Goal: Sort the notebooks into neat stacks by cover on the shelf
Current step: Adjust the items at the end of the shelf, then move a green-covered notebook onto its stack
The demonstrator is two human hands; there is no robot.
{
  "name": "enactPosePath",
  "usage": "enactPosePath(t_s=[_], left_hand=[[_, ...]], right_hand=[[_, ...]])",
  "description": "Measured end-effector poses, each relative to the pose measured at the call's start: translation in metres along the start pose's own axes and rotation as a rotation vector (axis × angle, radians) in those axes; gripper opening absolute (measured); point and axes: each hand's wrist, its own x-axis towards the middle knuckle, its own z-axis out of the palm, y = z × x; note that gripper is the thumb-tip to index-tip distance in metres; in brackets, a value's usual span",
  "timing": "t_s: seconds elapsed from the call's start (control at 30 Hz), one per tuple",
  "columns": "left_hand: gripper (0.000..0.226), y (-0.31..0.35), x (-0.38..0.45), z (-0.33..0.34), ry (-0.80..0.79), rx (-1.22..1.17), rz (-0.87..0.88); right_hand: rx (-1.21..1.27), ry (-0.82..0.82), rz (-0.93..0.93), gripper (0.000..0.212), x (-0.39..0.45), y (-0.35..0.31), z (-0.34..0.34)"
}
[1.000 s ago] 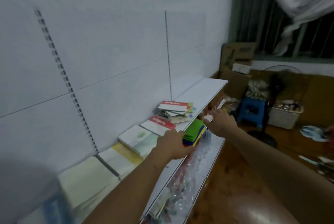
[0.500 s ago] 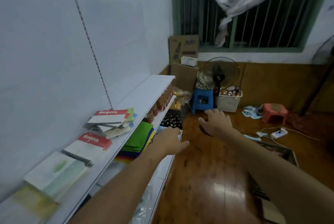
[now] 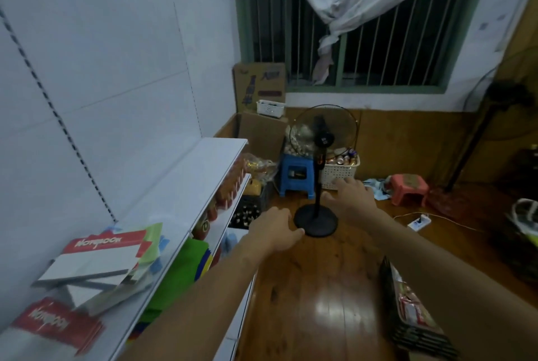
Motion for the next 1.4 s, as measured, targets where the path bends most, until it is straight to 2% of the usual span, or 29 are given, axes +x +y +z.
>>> enactPosePath(t_s=[0.2, 0.33, 0.43, 0.57, 0.77, 0.93, 1.2, 1.33, 1.4], left_hand=[[0.051, -0.024, 0.06, 0.002, -0.002, -0.013, -0.076], [0.045, -0.054, 0.088, -0.009, 0.06, -0.043, -0.2], [0.043, -0.085, 0.092, -0.025, 0.117, -0.112, -0.353], [0.036, -0.132, 0.081, -0.043, 0.274, -0.2, -0.632], [0.035, -0.175, 0.015, -0.038, 0.44, -0.286, -0.969], [0.032, -0.195, -0.046, -0.031, 0.574, -0.361, -1.211], [0.031, -0.227, -0.094, -0.029, 0.74, -0.458, -1.303], [0.025, -0.242, -0.097, -0.02, 0.767, -0.479, -1.339], [0.031, -0.248, -0.098, -0.017, 0.731, -0.399, -1.384]], right_hand=[[-0.012, -0.051, -0.04, 0.056, 0.071, -0.013, 0.024], [-0.001, -0.068, -0.162, 0.055, 0.131, -0.045, 0.044], [-0.002, -0.138, -0.28, 0.055, 0.169, -0.089, 0.061], [0.075, -0.213, -0.546, 0.053, 0.197, -0.165, 0.088], [0.091, -0.321, -0.909, 0.051, 0.165, -0.267, 0.14], [0.081, -0.36, -1.121, 0.049, 0.122, -0.327, 0.171], [0.08, -0.476, -1.182, 0.04, 0.077, -0.387, 0.192], [0.053, -0.589, -1.18, 0.035, 0.077, -0.403, 0.219], [0.063, -0.62, -1.139, 0.031, 0.077, -0.408, 0.224]])
